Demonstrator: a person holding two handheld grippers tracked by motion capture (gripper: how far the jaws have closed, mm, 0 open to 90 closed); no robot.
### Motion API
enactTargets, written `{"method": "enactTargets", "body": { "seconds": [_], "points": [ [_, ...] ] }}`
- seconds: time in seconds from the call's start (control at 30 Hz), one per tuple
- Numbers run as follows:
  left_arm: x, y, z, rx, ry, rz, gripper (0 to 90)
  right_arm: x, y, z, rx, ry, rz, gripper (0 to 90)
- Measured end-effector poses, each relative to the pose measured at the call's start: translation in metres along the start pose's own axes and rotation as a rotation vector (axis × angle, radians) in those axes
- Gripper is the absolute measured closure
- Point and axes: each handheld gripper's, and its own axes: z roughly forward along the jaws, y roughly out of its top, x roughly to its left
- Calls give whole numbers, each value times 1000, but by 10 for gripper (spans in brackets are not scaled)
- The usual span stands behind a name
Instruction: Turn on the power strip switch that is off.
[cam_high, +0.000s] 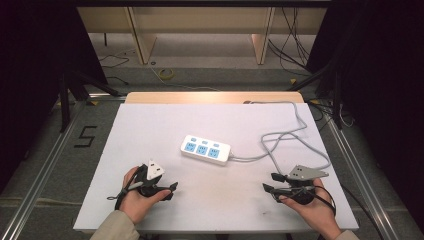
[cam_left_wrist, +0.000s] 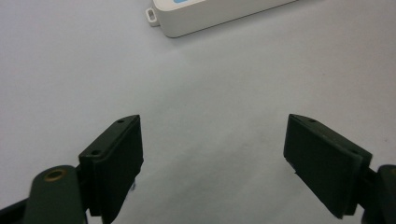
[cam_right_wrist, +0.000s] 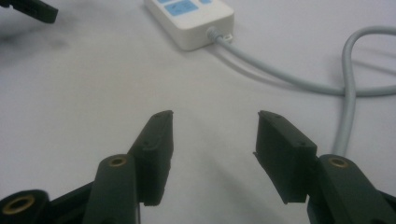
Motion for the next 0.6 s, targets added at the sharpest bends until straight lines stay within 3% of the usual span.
{"method": "enactTargets", "body": {
  "seconds": [0.23, 0.37, 0.4, 0.53, 0.6],
  "points": [
    [-1, -1, 0, 15, 2, 6, 201, 2, 3, 1, 67, -1, -1, 515],
    [-1, 0, -1, 9, 7, 4, 201, 3, 6, 2, 89, 1, -13, 599],
    [-1, 0, -1, 12, 6, 7, 201, 5, 8, 1, 105, 3, -23, 675],
    [-2, 0, 0, 9, 10, 7, 201, 8, 14, 1, 129, 4, -41, 808],
    [-2, 0, 0, 9, 10, 7, 201, 8, 16, 1, 133, 3, -45, 831]
  ]
}}
